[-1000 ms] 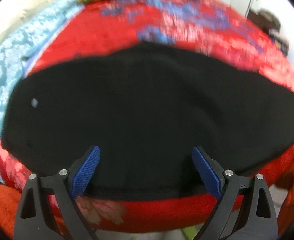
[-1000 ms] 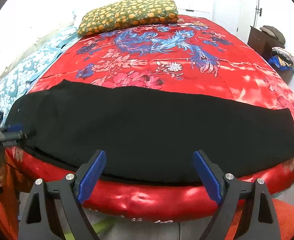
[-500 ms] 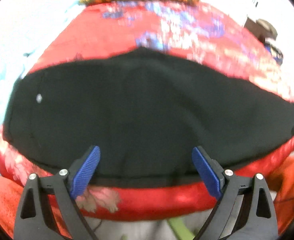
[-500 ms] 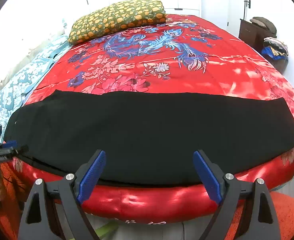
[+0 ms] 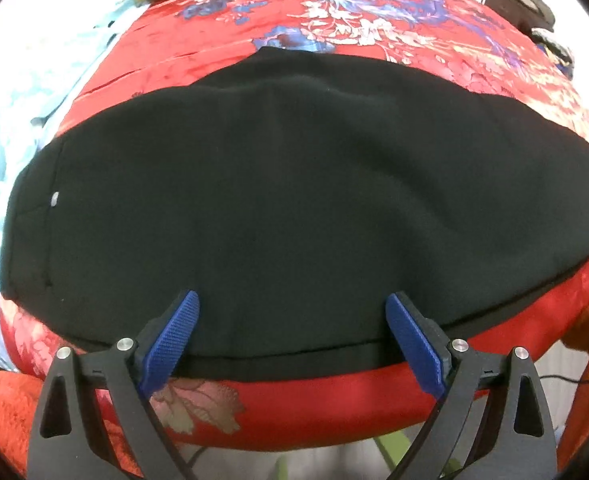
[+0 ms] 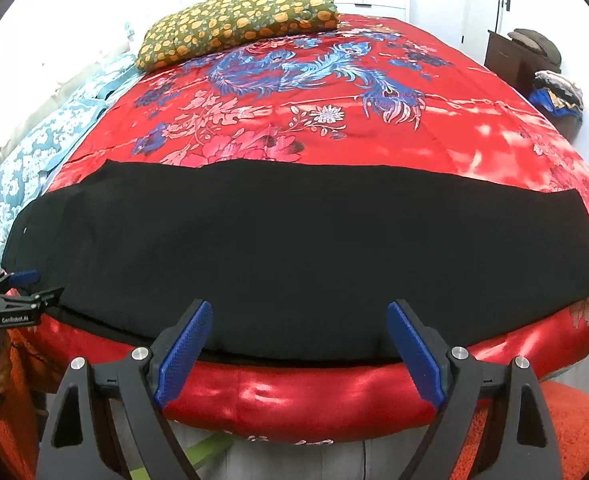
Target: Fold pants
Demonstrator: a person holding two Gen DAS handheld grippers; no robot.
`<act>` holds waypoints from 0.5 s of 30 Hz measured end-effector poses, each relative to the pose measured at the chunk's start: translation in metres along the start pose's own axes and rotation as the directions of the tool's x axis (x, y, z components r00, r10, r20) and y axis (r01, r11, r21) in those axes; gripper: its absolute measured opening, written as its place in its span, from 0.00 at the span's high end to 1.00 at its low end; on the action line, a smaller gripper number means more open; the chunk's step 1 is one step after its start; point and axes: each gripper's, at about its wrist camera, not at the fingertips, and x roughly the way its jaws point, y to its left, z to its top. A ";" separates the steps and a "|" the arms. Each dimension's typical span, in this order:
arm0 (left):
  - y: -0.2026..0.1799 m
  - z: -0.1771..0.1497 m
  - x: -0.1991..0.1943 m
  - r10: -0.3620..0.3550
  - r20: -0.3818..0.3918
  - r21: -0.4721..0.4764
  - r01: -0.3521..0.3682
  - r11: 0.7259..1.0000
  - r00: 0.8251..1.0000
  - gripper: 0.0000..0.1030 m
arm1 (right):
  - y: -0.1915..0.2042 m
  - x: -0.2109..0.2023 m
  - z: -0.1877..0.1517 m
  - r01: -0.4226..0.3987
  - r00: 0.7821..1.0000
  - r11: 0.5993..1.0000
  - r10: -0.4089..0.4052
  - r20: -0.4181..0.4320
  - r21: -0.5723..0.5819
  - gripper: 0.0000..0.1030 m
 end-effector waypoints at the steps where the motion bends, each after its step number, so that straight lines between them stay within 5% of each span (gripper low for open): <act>1: -0.001 -0.001 0.000 0.004 -0.002 0.003 -0.004 1.000 1.000 0.08 | -0.001 0.000 0.000 -0.001 1.000 1.000 0.001 0.000 0.003 0.14; 8: 0.001 -0.003 -0.010 -0.025 0.013 -0.032 0.025 0.999 1.000 0.08 | -0.006 0.000 0.002 -0.011 1.000 1.000 0.011 0.000 0.025 0.14; 15: 0.006 0.005 -0.046 -0.029 0.206 -0.094 0.049 0.994 0.978 0.07 | -0.008 0.001 0.002 -0.016 1.000 0.999 0.016 0.000 0.040 0.14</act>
